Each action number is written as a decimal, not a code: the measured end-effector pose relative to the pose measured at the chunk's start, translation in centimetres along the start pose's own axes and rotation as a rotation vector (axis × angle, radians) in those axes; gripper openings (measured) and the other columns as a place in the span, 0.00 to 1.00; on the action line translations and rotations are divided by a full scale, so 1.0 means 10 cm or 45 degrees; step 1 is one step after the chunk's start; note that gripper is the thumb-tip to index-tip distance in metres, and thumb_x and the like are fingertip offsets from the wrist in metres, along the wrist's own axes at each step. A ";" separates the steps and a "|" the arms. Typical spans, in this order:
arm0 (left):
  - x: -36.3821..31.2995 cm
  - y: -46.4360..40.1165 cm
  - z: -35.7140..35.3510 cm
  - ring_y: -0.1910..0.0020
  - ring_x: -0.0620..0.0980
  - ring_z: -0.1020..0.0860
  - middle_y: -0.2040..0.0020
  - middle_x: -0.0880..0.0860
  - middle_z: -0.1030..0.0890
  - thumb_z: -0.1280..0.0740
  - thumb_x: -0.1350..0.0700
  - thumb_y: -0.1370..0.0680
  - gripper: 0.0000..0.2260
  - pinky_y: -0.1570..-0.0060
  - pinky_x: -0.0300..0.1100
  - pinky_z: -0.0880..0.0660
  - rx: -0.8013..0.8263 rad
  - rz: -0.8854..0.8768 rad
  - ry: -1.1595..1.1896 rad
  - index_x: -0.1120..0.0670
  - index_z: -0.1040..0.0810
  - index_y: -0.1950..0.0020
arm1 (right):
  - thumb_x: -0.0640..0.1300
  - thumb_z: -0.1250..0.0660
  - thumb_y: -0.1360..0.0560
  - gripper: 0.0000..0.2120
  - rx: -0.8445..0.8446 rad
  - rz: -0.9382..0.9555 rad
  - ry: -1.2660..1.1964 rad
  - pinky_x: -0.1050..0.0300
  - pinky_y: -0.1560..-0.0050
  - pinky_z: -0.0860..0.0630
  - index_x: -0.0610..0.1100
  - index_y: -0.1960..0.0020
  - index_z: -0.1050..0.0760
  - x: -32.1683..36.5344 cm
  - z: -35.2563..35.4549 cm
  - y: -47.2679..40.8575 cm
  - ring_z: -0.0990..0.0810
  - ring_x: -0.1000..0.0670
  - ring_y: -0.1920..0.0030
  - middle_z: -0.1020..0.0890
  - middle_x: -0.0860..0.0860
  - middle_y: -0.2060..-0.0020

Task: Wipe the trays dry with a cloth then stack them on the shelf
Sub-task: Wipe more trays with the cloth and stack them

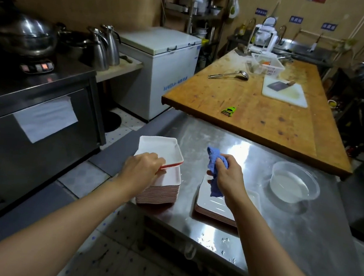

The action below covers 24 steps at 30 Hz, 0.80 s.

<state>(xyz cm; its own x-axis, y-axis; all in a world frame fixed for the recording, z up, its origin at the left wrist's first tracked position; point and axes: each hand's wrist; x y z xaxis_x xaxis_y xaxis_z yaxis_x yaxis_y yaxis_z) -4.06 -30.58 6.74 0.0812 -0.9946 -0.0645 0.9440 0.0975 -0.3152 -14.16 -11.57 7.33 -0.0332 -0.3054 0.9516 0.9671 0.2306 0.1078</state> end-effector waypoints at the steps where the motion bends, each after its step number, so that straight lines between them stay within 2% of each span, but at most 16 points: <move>1: -0.03 0.02 -0.02 0.53 0.56 0.22 0.54 0.56 0.21 0.36 0.54 0.22 0.09 0.63 0.45 0.27 -0.004 -0.061 -0.047 0.57 0.22 0.47 | 0.44 0.46 0.19 0.07 -0.004 -0.008 0.006 0.49 0.66 0.22 0.46 0.45 0.30 -0.02 0.00 0.00 0.25 0.49 0.72 0.23 0.46 0.62; 3: -0.08 0.06 -0.06 0.67 0.55 0.21 0.66 0.56 0.21 0.24 0.61 0.33 0.06 0.76 0.41 0.30 -0.031 -0.197 -0.113 0.59 0.20 0.60 | 0.44 0.46 0.19 0.07 -0.016 -0.026 0.023 0.50 0.66 0.21 0.46 0.44 0.31 -0.07 -0.01 -0.01 0.25 0.49 0.72 0.23 0.45 0.62; 5: -0.11 0.08 -0.11 0.76 0.53 0.24 0.73 0.53 0.25 0.20 0.65 0.45 0.12 0.84 0.36 0.35 -0.031 -0.229 -0.167 0.58 0.22 0.70 | 0.44 0.46 0.19 0.08 -0.026 -0.041 0.034 0.49 0.66 0.21 0.45 0.44 0.31 -0.11 -0.02 -0.02 0.25 0.49 0.72 0.23 0.44 0.62; 9: -0.11 0.12 -0.27 0.77 0.52 0.25 0.74 0.53 0.26 0.21 0.67 0.48 0.14 0.85 0.36 0.35 0.035 -0.214 -0.246 0.57 0.23 0.71 | 0.44 0.46 0.19 0.08 -0.026 -0.062 0.028 0.43 0.61 0.20 0.45 0.44 0.31 -0.18 -0.04 -0.04 0.25 0.48 0.73 0.23 0.44 0.63; 13: -0.10 0.14 -0.42 0.78 0.50 0.28 0.76 0.52 0.28 0.23 0.67 0.50 0.14 0.84 0.33 0.38 0.076 -0.212 -0.323 0.57 0.24 0.72 | 0.45 0.45 0.19 0.08 -0.030 -0.075 0.023 0.45 0.63 0.20 0.45 0.43 0.30 -0.25 -0.06 -0.05 0.25 0.48 0.73 0.23 0.44 0.62; 17: -0.12 0.15 -0.59 0.79 0.49 0.28 0.76 0.52 0.28 0.23 0.65 0.51 0.14 0.83 0.32 0.38 0.137 -0.222 -0.382 0.56 0.25 0.73 | 0.46 0.44 0.19 0.09 -0.043 -0.090 0.034 0.47 0.64 0.20 0.45 0.42 0.30 -0.31 -0.08 -0.07 0.23 0.48 0.69 0.22 0.43 0.56; 20: -0.13 0.12 -0.66 0.79 0.49 0.28 0.77 0.52 0.28 0.22 0.65 0.53 0.15 0.82 0.32 0.38 0.128 -0.185 -0.395 0.56 0.25 0.74 | 0.45 0.45 0.19 0.09 -0.048 -0.102 0.030 0.49 0.66 0.20 0.45 0.41 0.30 -0.34 -0.07 -0.08 0.23 0.49 0.71 0.22 0.45 0.58; 24: -0.08 0.06 -0.68 0.79 0.49 0.27 0.77 0.51 0.27 0.21 0.64 0.54 0.15 0.82 0.32 0.37 0.087 -0.169 -0.417 0.55 0.25 0.76 | 0.45 0.45 0.18 0.10 -0.071 -0.118 0.034 0.46 0.62 0.20 0.45 0.41 0.30 -0.37 -0.07 -0.10 0.23 0.47 0.67 0.22 0.43 0.54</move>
<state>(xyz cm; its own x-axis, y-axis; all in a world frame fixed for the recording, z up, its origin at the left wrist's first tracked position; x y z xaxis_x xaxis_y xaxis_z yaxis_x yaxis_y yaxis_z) -5.73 -29.47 0.18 0.0441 -0.9582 0.2827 0.9715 -0.0249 -0.2358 -14.81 -11.32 3.48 -0.1175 -0.3477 0.9302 0.9727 0.1486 0.1784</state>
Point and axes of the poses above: each hand's wrist, its own y-axis away from the middle knuckle, its own z-axis out of the back of the hand, x = y × z
